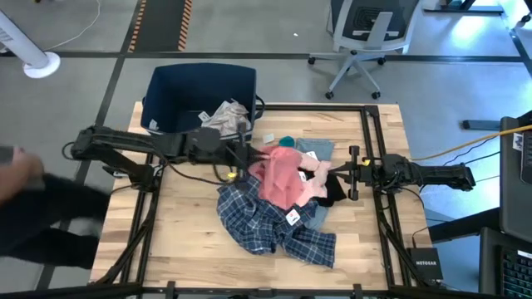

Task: Sort clothes
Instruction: Put the pink underwear into the blue laundry bin

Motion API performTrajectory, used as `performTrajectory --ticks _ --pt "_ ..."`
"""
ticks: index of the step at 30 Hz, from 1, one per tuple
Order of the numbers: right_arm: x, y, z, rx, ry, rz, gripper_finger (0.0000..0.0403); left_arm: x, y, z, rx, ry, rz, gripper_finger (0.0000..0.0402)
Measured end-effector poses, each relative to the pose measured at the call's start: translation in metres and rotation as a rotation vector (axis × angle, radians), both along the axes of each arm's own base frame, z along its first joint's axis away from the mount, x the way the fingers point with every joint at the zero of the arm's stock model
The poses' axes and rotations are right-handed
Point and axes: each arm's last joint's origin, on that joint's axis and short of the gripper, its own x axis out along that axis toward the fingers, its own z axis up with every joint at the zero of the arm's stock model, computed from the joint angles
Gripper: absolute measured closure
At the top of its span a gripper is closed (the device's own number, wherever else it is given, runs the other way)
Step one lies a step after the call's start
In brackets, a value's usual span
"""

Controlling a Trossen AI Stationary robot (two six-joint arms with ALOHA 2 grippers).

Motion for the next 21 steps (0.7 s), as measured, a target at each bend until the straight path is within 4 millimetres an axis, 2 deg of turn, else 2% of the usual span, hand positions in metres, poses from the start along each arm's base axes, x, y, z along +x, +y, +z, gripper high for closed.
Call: performTrajectory --ticks 7,13,21 --pt "0.0 0.0 0.0 0.0 0.0 0.0 0.0386 -0.043 0.009 0.038 0.102 -0.121 0.167 0.0395" --pt "0.0 0.0 0.0 0.0 0.0 0.0 0.0386 -0.09 0.028 0.067 0.155 -0.221 0.383 0.0398" --pt "0.0 0.0 0.0 0.0 0.001 0.0 0.0386 -0.151 0.054 0.09 0.232 -0.281 0.684 0.0395"
